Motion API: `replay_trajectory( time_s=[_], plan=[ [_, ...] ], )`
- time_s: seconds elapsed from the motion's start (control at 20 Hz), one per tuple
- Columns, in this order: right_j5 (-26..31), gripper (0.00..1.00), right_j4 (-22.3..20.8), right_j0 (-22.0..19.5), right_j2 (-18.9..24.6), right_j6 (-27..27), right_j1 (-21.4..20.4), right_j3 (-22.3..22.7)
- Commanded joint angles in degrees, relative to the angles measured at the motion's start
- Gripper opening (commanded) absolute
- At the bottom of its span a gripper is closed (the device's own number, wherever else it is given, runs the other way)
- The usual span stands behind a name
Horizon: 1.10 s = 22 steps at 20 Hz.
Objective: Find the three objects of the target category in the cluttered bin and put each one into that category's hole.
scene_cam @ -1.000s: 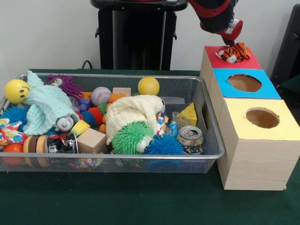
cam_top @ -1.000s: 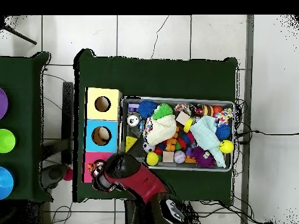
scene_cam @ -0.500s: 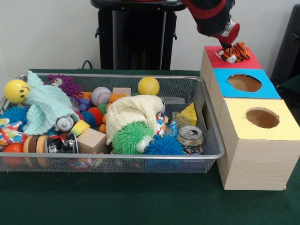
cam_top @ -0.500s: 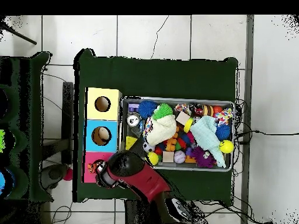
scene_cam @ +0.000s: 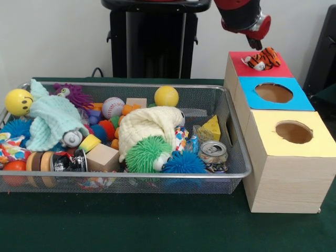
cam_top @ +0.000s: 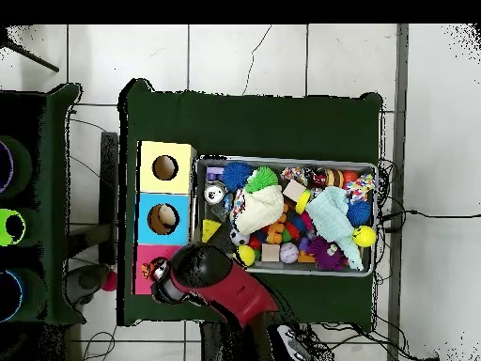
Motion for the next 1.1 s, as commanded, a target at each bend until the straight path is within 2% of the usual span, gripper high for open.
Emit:
replay_trajectory(
  time_s=[0.05,0.3,0.55,1.1],
  plan=[
    [6.2,0.00,-1.9,-0.9,2.1,8.8,-2.8,-3.0],
    [5.5,0.00,-2.0,-0.6,2.1,8.7,-1.9,-3.7],
    [-3.0,0.00,0.0,-1.1,3.4,5.5,0.4,-3.3],
    [-7.7,0.00,1.8,-2.0,5.3,4.2,0.5,-2.2]
  ],
)
